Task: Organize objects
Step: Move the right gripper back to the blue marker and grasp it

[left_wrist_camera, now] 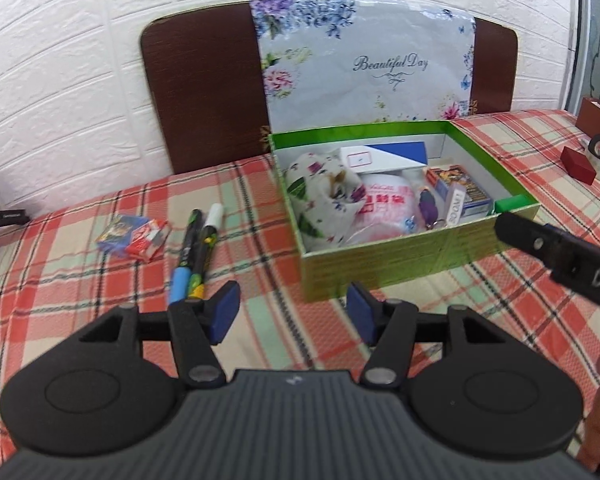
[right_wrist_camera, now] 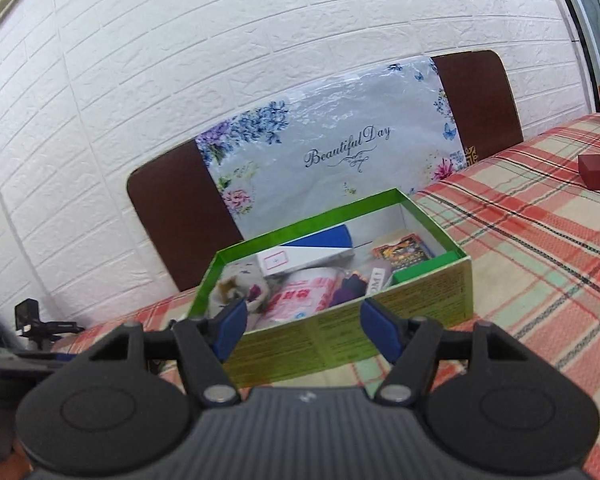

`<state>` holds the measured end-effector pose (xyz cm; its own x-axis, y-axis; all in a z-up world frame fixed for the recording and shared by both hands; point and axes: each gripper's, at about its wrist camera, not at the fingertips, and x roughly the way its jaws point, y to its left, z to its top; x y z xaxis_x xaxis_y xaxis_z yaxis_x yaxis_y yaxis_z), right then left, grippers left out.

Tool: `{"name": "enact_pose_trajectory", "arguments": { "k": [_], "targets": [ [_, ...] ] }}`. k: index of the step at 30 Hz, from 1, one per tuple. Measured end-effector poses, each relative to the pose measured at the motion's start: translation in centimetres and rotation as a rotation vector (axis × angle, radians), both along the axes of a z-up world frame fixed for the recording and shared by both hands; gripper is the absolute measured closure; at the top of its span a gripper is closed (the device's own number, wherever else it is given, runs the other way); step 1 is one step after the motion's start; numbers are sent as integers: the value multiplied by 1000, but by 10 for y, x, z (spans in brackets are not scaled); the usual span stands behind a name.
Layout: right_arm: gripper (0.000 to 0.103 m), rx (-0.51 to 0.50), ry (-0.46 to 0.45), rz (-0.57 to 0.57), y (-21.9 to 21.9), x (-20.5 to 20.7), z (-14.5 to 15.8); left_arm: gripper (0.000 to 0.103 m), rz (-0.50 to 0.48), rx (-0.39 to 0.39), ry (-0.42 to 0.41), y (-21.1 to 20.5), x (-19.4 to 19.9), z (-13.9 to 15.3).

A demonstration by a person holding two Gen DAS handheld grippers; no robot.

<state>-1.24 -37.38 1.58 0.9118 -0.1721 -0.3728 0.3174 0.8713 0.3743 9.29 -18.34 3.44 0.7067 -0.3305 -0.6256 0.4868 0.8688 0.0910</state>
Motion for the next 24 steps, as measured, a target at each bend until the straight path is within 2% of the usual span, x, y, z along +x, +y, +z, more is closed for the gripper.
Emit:
{"name": "enact_pose_trajectory", "arguments": {
  "k": [7, 14, 24],
  "targets": [
    [36, 0, -27, 24, 25, -7, 20, 28, 57, -12, -46, 33, -11, 6],
    [35, -47, -44, 50, 60, -12, 32, 27, 97, -34, -68, 65, -16, 6],
    [35, -112, -9, 133, 106, 4, 34, 27, 178, -52, -64, 113, -7, -1]
  ]
}}
